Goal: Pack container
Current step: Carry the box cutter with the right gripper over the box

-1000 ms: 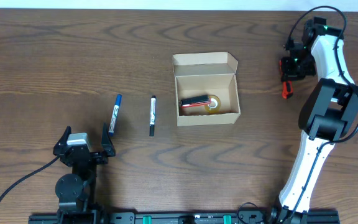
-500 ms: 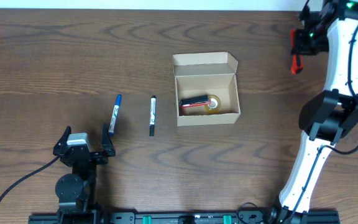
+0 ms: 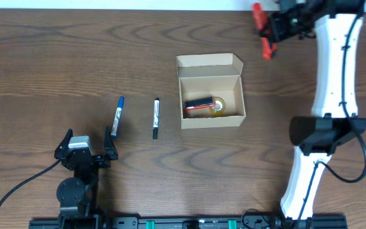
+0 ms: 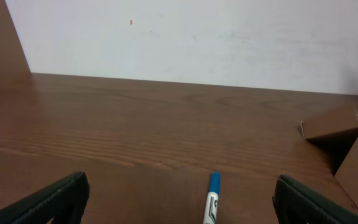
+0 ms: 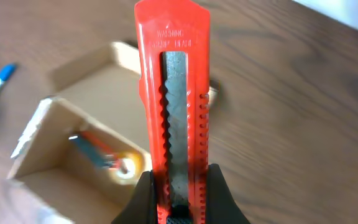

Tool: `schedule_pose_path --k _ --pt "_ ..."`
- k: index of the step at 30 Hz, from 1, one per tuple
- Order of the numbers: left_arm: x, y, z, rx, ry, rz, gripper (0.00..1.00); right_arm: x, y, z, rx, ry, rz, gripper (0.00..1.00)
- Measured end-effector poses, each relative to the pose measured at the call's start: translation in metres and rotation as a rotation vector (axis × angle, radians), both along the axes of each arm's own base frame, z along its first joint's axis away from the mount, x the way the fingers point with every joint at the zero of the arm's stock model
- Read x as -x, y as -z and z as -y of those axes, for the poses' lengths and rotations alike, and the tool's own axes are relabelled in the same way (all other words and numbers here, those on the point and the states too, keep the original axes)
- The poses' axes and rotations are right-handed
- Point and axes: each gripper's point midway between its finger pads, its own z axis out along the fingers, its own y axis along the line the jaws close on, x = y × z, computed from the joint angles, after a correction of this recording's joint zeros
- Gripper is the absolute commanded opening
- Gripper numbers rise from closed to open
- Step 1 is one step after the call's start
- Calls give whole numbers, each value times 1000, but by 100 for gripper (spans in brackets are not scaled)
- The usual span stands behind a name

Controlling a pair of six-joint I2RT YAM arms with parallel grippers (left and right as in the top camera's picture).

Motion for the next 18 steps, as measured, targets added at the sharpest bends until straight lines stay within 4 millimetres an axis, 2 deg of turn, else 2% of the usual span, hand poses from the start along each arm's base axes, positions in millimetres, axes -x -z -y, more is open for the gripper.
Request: schedule_pose_path --k 2,7,11,14,18 --pt "0 0 0 0 0 0 95 7 -1 -25 0 -72 1 1" --pt "0 0 0 0 0 0 95 24 2 -70 19 -216 -4 1" --pt "0 0 0 0 0 0 95 39 11 -92 44 -299 -34 1" --pt "0 0 0 0 0 0 95 49 27 -105 63 -360 -77 1" --pt "0 0 0 0 0 0 95 60 66 -109 100 -399 -175 1"
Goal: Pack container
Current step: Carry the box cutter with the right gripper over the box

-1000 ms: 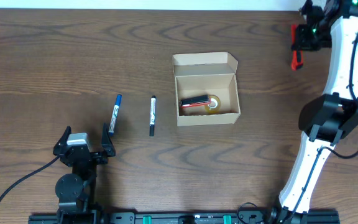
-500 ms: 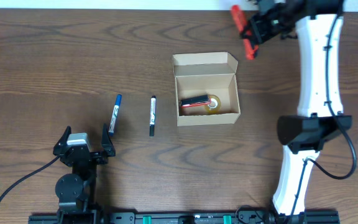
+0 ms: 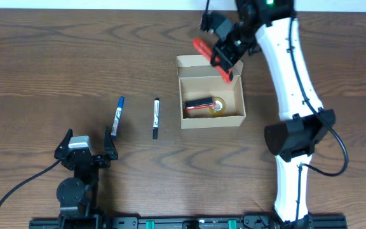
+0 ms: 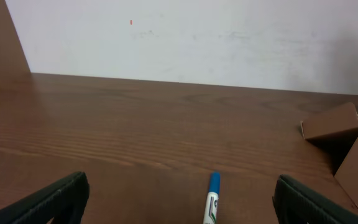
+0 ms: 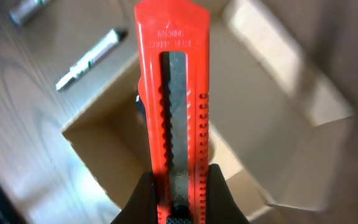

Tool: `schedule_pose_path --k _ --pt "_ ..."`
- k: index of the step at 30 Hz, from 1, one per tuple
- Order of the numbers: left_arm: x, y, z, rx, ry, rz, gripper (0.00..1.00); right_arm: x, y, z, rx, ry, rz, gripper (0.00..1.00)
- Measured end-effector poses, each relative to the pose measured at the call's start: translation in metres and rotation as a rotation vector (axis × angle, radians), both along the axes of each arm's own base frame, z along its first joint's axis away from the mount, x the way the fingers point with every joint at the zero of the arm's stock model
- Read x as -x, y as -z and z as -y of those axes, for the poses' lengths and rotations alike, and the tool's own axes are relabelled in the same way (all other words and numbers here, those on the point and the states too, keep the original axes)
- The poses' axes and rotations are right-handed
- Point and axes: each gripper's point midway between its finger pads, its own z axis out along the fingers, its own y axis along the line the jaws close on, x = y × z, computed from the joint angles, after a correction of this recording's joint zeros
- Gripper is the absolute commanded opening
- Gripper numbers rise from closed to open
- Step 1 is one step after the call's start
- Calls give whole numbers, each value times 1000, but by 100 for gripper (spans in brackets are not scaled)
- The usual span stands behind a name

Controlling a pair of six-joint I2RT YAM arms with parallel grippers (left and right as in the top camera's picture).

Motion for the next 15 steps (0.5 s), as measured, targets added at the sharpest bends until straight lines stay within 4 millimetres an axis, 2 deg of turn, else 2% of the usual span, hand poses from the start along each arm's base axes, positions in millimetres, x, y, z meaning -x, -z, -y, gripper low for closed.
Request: schedule_pose_path --k 7,10,15 --pt "0 0 0 0 0 0 95 19 61 9 73 -9 -148 1" --pt "0 0 0 0 0 0 95 24 73 11 86 -9 -177 1" --pt "0 0 0 0 0 0 95 28 82 12 93 -11 -196 1"
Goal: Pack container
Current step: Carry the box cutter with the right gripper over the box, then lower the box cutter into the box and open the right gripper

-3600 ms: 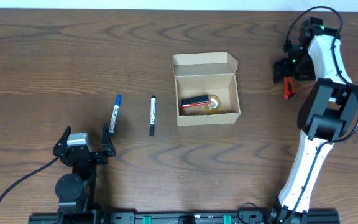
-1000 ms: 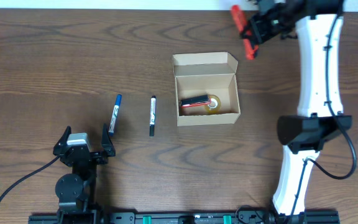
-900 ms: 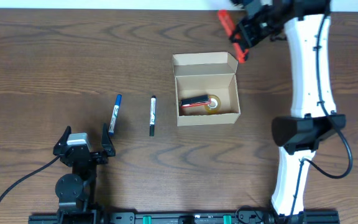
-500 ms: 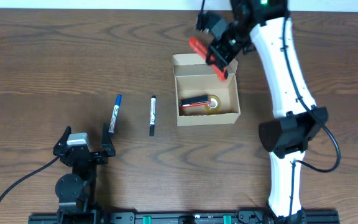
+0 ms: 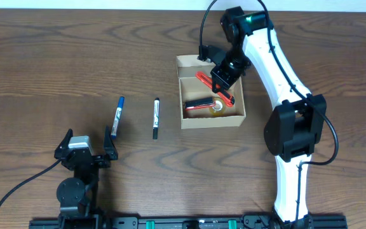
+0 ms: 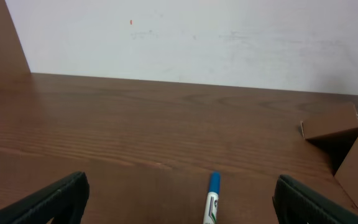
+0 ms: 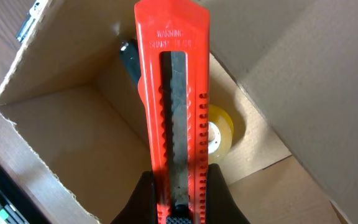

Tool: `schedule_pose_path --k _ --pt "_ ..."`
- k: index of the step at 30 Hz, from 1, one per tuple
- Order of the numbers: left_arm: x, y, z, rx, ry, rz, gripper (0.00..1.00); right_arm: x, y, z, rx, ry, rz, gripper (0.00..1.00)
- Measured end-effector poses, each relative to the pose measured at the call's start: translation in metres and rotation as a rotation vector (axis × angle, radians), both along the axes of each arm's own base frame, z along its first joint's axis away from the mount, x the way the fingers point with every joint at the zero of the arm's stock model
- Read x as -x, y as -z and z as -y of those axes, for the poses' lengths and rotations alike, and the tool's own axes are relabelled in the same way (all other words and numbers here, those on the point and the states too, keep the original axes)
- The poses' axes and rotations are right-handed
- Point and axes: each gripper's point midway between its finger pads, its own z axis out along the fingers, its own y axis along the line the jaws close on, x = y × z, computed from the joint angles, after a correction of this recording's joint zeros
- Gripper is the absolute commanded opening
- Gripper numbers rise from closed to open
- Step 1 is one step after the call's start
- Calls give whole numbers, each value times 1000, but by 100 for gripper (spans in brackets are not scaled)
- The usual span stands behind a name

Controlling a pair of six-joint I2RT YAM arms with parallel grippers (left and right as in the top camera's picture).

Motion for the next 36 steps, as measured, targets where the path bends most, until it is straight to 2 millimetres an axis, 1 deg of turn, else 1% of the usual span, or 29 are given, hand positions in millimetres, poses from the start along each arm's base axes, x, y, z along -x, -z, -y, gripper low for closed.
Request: schedule_pose_path --k 6,11,16,19,24,32,36 --pt "0 0 0 0 0 0 95 -1 0 -2 -4 -4 7 1" --pt "0 0 0 0 0 0 95 2 0 -9 -5 -21 6 1" --pt "0 0 0 0 0 0 95 15 0 -22 -9 -91 -10 1" --pt "0 0 0 0 0 0 95 23 -1 -24 -9 -143 -22 1" --pt "0 0 0 0 0 0 95 21 0 -19 4 -198 -1 1" --pt "0 0 0 0 0 0 95 5 2 -5 7 -250 61 1" --pt "0 0 0 0 0 0 95 1 2 -2 4 -281 82 1"
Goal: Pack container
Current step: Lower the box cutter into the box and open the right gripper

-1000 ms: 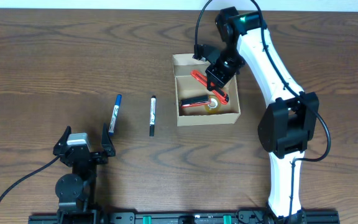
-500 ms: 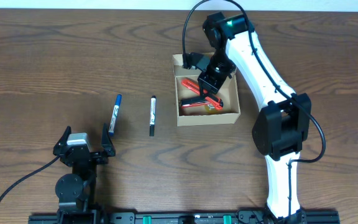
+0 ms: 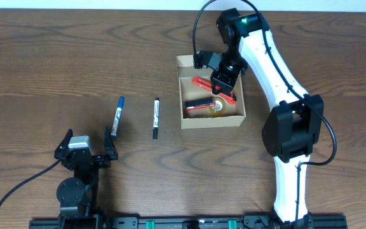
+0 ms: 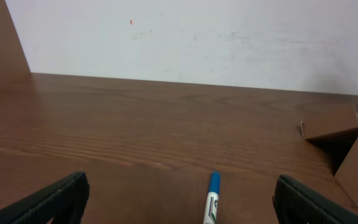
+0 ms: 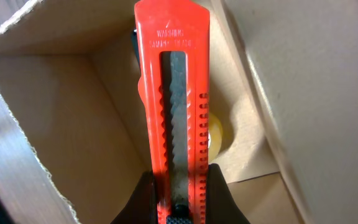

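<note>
An open cardboard box (image 3: 211,121) stands mid-table, its lid flap (image 3: 208,61) folded back. My right gripper (image 3: 222,81) is shut on a red utility knife (image 5: 174,87) and holds it low inside the box (image 5: 55,106), over a yellow tape roll (image 5: 216,134) and a black-and-red item (image 3: 197,104). A blue marker (image 3: 118,114) and a black marker (image 3: 155,117) lie left of the box. My left gripper (image 4: 179,205) stands open near the table's front edge, the blue marker (image 4: 212,198) on the table between its fingers.
The right arm's white links (image 3: 278,63) reach over the box's right side from the front right. A white wall (image 4: 191,37) closes the far side in the left wrist view.
My right gripper has sunk further into the box with the red knife and turned it more crosswise. The left arm and both markers have not moved.
My right gripper held the red knife beyond the table's back right. Then it carried the knife above the box's back edge, then inside the box opening, and now low over the tape roll. The left gripper stayed open throughout.
</note>
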Tool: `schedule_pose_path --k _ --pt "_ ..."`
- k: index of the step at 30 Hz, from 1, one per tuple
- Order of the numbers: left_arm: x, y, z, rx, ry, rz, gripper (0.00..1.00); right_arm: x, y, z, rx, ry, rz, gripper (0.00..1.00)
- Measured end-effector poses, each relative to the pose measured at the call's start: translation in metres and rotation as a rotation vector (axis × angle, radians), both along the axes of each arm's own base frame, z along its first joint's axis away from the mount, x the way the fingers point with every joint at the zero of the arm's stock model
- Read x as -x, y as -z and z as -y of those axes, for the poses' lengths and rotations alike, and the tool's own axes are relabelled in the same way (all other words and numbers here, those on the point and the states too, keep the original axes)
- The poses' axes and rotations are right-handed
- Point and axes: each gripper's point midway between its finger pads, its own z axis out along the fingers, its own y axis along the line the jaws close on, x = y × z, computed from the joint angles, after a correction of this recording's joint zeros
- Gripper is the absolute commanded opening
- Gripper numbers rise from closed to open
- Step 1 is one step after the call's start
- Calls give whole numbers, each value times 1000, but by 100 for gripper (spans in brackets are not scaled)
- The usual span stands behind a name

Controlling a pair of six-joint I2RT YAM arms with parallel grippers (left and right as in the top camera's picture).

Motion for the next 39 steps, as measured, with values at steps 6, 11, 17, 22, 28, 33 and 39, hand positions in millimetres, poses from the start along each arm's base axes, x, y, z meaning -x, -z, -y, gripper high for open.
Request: schedule_pose_path --k 6,11,17,22,28,33,39 --pt "0 0 0 0 0 0 95 -1 1 0 -9 -57 18 1" --pt "0 0 0 0 0 0 95 0 2 0 -16 -115 29 1" --pt "0 0 0 0 0 0 95 -2 2 -2 -33 -183 51 1" --pt "0 0 0 0 0 0 95 -5 11 -4 -43 -212 69 1" --pt "0 0 0 0 0 0 95 -3 30 -3 -42 -221 61 1" --pt "0 0 0 0 0 0 95 4 46 -1 -36 -221 33 1" --pt "0 0 0 0 0 0 95 8 53 1 -32 -212 16 26"
